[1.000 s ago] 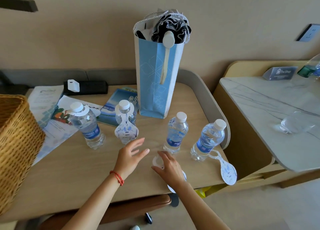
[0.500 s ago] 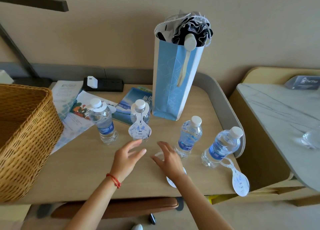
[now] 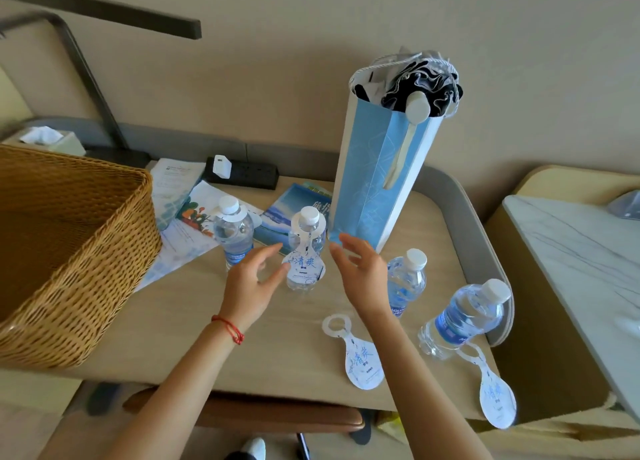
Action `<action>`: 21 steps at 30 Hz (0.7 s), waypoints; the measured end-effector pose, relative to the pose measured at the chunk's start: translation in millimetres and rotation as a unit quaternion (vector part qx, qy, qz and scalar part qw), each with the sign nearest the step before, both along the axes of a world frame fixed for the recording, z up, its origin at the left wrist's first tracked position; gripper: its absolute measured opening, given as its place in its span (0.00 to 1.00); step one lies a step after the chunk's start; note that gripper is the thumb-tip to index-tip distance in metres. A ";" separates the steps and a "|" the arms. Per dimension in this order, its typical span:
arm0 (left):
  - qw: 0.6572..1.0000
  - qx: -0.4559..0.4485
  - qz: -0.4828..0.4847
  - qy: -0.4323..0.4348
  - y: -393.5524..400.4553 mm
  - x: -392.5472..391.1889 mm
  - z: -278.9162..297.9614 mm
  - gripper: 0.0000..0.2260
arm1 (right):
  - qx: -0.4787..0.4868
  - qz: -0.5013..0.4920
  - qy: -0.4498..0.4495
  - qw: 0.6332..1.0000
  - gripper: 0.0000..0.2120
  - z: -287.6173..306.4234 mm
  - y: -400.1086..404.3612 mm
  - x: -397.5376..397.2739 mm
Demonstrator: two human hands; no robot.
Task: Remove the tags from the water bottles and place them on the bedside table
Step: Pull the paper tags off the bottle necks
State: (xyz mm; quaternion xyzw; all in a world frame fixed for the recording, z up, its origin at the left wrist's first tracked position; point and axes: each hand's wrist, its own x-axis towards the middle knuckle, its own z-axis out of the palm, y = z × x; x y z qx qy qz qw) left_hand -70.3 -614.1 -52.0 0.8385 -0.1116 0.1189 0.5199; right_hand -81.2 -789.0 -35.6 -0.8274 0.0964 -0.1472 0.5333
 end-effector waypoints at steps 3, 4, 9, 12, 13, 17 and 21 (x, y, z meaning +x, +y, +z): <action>0.999 -0.023 -0.023 0.015 -3.7 15.3 0.8 0.17 | 0.030 -0.004 0.006 1.000 0.08 -0.8 -0.4 17.6; 0.999 -0.030 -0.029 0.025 -4.9 21.5 0.3 0.17 | 0.030 -0.008 0.011 0.999 0.09 -1.7 -0.1 23.4; 0.994 -0.045 -0.063 0.080 -9.1 51.3 -8.4 0.19 | 0.085 -0.008 0.066 0.994 0.10 -5.3 2.8 49.3; 0.991 -0.051 -0.078 0.096 -9.6 66.0 -16.6 0.20 | 0.092 -0.009 0.066 0.994 0.09 -3.2 5.6 59.5; 0.991 -0.050 -0.080 0.099 -9.6 69.7 -19.3 0.20 | 0.095 -0.009 0.061 0.994 0.09 -2.0 6.8 61.4; 0.985 -0.073 -0.104 0.114 -8.6 80.6 -25.2 0.20 | 0.125 -0.003 0.047 0.991 0.09 0.8 11.5 65.1; 0.978 -0.096 -0.143 0.115 -6.0 86.0 -27.4 0.19 | 0.136 -0.013 0.026 0.990 0.07 2.1 13.8 67.5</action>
